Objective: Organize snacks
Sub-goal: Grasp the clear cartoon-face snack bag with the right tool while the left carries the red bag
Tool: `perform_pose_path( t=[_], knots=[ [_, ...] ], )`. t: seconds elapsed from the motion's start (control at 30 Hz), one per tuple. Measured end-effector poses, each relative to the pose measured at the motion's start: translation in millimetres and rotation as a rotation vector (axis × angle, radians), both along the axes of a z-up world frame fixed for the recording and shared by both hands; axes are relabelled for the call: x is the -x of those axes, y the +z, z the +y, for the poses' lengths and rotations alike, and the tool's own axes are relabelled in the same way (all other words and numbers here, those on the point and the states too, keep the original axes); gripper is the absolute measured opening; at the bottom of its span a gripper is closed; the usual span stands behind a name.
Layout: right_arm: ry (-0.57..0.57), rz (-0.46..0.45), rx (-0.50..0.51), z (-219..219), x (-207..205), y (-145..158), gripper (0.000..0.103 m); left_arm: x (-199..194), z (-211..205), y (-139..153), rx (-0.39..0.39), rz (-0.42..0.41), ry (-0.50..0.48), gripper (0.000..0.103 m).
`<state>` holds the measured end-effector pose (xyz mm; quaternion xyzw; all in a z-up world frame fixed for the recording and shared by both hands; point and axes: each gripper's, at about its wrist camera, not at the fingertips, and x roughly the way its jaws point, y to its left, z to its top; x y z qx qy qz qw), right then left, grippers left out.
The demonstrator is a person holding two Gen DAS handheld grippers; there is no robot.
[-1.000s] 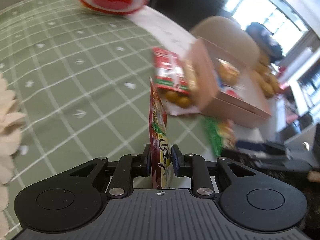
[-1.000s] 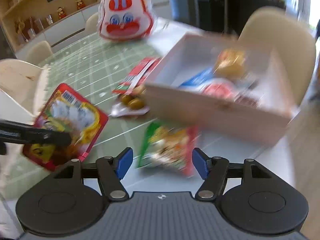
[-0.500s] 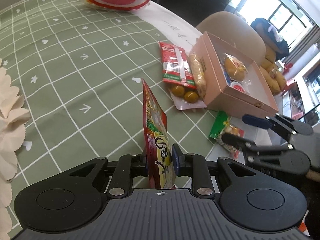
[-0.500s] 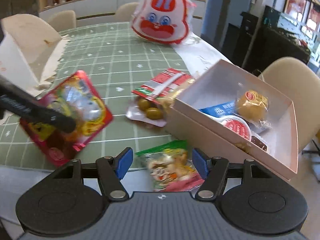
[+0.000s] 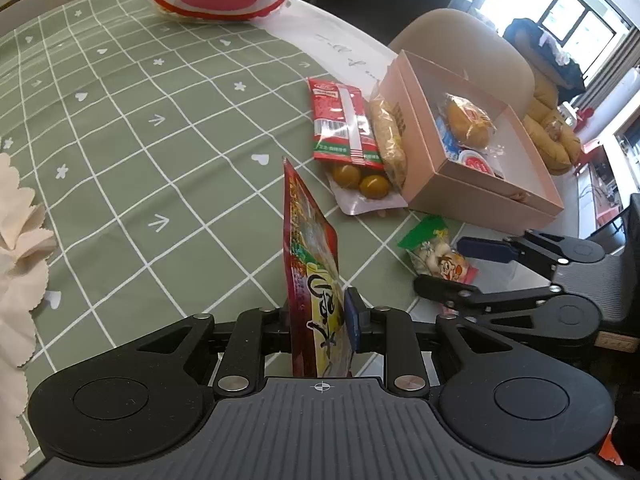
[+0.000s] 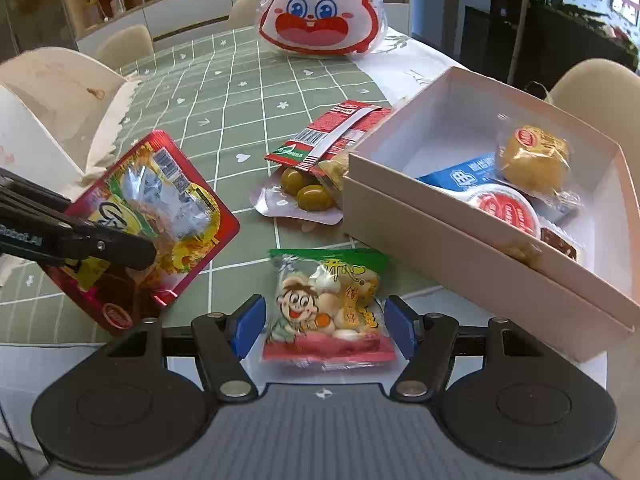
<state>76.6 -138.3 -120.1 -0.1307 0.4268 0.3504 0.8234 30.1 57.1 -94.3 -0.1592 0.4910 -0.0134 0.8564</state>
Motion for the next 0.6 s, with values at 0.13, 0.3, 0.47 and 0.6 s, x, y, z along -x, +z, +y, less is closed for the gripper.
perform_pose_path(
  t=[0.13, 0.3, 0.47, 0.6],
  knots=[
    [0.0, -0.017, -0.002, 0, -1, -4, 0.066, 3, -3, -1, 0.003, -0.004, 0.003, 0.026],
    [-0.003, -0.001, 0.0, -8, 2, -1, 0.057, 7, 5, -4, 0.055, 0.0, 0.046, 0.026],
    [-0.03, 0.027, -0.009, -28, 12, 12, 0.056, 15, 5, -5, 0.093, 0.0, 0.04, 0.025],
    [-0.056, 0.029, -0.031, -54, 25, 32, 0.055, 20, -8, 1, 0.104, 0.024, -0.047, 0.024]
  ],
)
